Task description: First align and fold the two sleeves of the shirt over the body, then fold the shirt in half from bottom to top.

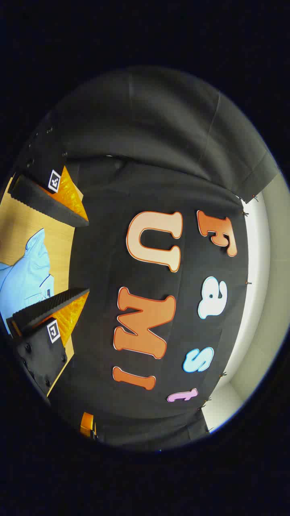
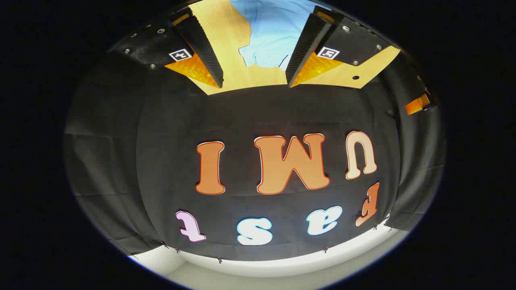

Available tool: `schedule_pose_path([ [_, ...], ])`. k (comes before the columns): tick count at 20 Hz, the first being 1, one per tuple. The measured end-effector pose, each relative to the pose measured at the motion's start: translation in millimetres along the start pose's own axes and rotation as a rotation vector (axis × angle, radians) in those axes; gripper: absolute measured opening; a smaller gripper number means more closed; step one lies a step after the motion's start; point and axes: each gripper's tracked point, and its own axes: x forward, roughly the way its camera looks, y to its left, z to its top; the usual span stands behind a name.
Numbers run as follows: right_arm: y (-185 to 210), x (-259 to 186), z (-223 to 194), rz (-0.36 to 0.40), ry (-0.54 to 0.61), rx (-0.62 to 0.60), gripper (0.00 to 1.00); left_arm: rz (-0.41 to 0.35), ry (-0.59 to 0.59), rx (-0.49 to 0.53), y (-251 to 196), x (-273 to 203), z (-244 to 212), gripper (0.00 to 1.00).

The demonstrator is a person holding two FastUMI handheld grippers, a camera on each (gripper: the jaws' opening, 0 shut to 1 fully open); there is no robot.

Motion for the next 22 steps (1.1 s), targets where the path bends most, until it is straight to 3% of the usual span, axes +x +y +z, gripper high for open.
schedule_pose_path([
  [14, -53.4, 88.4, -23.1, 0.05, 0.085, -0.007, 0.97, 0.088, 0.007, 0.051, -40.2, 39.8, -3.4, 0.98],
  [18, -53.2, 105.6, -40.5, 0.078, 0.151, 0.011, 0.97, 0.095, 0.025, 0.061, -51.0, 52.0, -12.0, 0.98],
  [22, -52.4, 115.2, -50.2, 0.054, 0.196, 0.006, 0.97, 0.067, 0.043, 0.093, -57.0, 75.0, -20.8, 0.99],
])
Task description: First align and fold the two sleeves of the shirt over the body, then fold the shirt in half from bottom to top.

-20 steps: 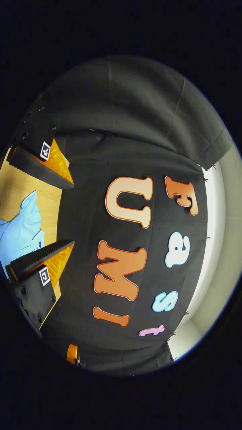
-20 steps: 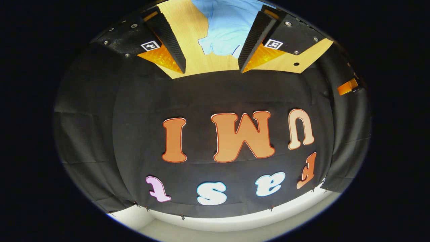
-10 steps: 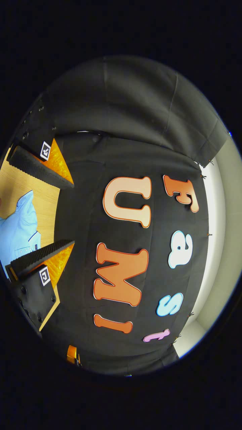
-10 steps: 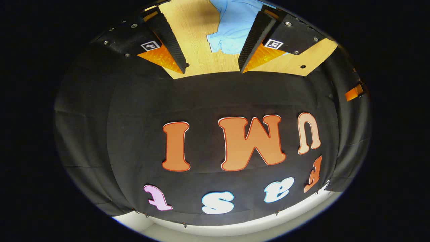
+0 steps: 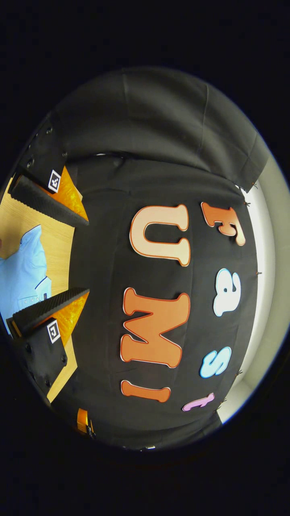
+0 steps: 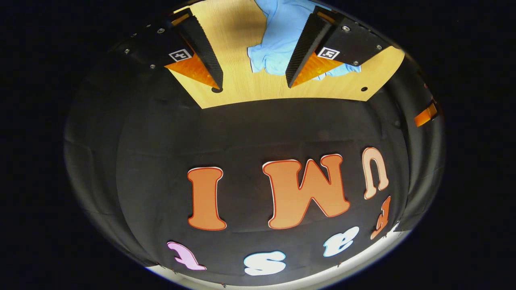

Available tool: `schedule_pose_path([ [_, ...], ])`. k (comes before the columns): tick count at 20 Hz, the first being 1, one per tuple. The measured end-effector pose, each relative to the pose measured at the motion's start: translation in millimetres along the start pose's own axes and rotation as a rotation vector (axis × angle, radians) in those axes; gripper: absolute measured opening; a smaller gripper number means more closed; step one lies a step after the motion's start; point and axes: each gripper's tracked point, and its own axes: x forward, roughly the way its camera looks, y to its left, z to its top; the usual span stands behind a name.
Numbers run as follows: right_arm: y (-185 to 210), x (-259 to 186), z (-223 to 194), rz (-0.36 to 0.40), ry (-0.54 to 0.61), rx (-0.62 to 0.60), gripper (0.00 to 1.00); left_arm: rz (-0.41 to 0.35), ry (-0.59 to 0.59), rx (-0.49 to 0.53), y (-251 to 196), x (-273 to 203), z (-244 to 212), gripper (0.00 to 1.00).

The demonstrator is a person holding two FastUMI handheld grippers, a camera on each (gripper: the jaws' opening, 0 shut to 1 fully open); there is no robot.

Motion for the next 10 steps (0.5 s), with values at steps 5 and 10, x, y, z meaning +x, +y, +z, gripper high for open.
schedule_pose_path([
  [5, 3.3, 8.7, -10.2, -0.028, 0.05, 0.018, 0.97, -0.025, 0.009, 0.045, 3.4, 26.1, 0.6, 0.99],
  [10, 5.5, 27.2, -16.6, -0.048, 0.114, 0.001, 0.97, -0.038, 0.01, 0.043, 11.7, 35.6, -2.5, 0.99],
])
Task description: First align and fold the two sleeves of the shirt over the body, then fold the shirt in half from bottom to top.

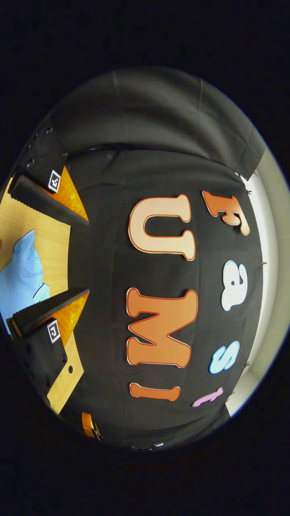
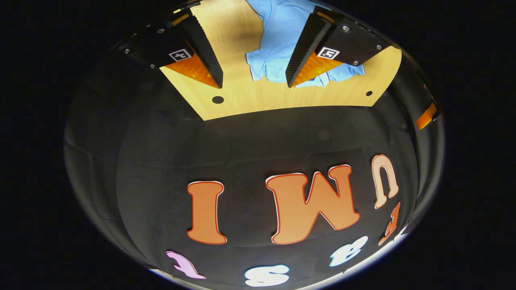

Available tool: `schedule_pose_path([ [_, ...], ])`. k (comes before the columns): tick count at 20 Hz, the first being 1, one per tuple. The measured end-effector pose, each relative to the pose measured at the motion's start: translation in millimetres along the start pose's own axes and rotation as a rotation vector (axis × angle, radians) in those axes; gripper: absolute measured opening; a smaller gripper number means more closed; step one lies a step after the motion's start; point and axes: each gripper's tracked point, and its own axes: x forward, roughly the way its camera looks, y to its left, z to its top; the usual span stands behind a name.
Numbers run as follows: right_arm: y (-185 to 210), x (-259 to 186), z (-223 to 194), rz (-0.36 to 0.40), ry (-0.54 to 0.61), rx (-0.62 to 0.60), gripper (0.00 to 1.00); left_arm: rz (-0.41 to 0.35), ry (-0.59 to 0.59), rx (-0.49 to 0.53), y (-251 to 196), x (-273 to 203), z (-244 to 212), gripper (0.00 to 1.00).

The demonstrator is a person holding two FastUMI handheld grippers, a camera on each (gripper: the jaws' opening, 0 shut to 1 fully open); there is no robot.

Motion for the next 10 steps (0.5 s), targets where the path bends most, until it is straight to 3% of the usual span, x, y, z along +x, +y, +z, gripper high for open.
schedule_pose_path([
  [2, -0.3, 17.3, -6.6, -0.002, 0.06, 0.018, 1.0, -0.003, 0.012, -0.007, 3.2, 1.8, -3.6, 0.99],
  [10, -1.9, 128.2, -78.4, 0.0, 0.393, 0.01, 0.98, 0.012, 0.038, -0.023, 22.6, 2.8, -12.5, 0.99],
])
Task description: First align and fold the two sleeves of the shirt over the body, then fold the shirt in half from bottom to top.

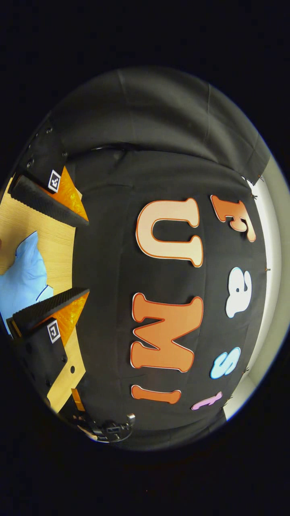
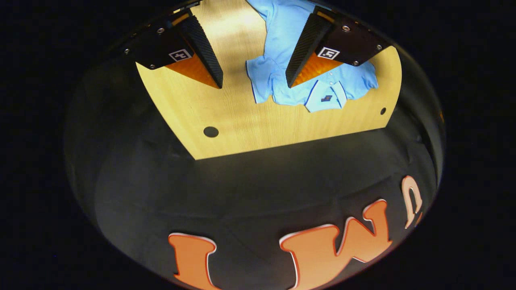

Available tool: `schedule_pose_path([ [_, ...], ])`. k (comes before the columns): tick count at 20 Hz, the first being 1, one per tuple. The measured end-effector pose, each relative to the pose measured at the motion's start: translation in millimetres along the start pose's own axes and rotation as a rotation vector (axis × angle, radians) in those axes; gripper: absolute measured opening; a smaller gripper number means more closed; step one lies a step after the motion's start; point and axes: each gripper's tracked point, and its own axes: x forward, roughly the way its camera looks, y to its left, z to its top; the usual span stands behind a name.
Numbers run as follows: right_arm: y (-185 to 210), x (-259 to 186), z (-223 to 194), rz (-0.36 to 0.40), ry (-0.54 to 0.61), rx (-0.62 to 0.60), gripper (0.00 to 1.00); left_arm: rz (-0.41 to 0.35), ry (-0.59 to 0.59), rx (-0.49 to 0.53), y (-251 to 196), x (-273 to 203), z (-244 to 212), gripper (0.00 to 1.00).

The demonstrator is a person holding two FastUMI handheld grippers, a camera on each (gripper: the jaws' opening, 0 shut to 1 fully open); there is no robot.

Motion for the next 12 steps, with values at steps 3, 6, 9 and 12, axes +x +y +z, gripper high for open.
schedule_pose_path([
  [3, -4.4, 46.0, -9.4, -0.026, 0.095, -0.01, 0.97, 0.019, 0.011, -0.004, 9.7, -3.2, -5.3, 0.98],
  [6, -2.6, 79.1, -34.1, -0.023, 0.212, 0.011, 0.98, 0.048, 0.026, -0.011, 22.5, -3.3, -10.1, 0.98],
  [9, -5.2, 106.2, -55.2, -0.04, 0.305, 0.037, 0.98, 0.075, 0.042, -0.021, 33.1, -4.9, -18.5, 0.99],
  [12, -9.4, 126.4, -71.3, -0.056, 0.366, 0.042, 0.97, 0.096, 0.069, -0.022, 41.0, -2.2, -27.8, 0.98],
])
